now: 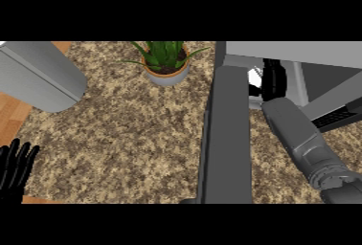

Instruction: Pick up the milk, place it into the microwave and close the microwave

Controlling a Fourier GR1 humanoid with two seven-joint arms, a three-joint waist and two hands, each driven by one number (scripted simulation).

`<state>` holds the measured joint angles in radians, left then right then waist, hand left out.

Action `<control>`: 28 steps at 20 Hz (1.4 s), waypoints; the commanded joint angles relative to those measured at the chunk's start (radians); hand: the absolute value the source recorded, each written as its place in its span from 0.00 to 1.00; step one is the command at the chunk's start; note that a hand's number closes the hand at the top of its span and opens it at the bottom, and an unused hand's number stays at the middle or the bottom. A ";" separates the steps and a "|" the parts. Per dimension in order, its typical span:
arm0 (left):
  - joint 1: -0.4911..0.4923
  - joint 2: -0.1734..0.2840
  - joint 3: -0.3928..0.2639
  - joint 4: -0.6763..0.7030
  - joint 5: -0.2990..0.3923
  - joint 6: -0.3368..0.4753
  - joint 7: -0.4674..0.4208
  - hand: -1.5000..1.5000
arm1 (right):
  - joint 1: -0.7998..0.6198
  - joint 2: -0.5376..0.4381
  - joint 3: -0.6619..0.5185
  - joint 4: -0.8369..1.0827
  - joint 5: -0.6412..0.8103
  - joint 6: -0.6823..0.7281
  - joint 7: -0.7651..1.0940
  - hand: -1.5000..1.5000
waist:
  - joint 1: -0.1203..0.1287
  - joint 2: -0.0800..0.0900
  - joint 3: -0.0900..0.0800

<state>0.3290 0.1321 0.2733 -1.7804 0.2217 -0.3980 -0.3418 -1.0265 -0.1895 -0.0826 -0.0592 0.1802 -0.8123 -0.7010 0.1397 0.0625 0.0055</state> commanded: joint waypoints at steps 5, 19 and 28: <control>-0.032 -0.002 0.013 0.037 0.002 0.008 -0.012 0.00 | 0.009 0.016 -0.006 -0.003 -0.001 0.022 -0.016 0.00 | -0.021 -0.008 -0.001; 0.098 -0.078 -0.038 -0.029 -0.070 0.015 -0.072 0.00 | 0.088 0.005 -0.069 -0.057 -0.060 0.209 -0.136 0.00 | -0.052 -0.030 -0.001; 0.186 -0.086 -0.067 -0.146 -0.078 -0.009 -0.042 0.00 | 0.216 0.057 -0.133 -0.086 -0.129 0.387 -0.282 0.00 | -0.084 -0.045 -0.002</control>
<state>0.4490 0.0553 0.2273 -1.8776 0.1572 -0.3844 -0.3753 -0.8685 -0.1454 -0.1891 -0.1336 0.0795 -0.5013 -0.9032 0.0620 0.0224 0.0038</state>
